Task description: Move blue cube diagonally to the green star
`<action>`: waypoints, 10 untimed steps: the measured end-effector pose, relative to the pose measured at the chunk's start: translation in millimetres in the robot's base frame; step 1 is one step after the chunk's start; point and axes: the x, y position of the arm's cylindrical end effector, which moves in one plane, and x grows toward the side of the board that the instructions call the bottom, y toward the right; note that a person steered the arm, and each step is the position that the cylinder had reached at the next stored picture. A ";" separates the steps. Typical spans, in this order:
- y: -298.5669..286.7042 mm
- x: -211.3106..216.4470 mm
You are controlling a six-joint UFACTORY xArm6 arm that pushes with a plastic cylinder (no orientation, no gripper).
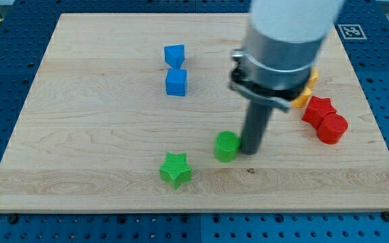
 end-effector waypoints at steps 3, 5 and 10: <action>-35.7 -23.9; -24.4 -128.2; -80.8 -119.4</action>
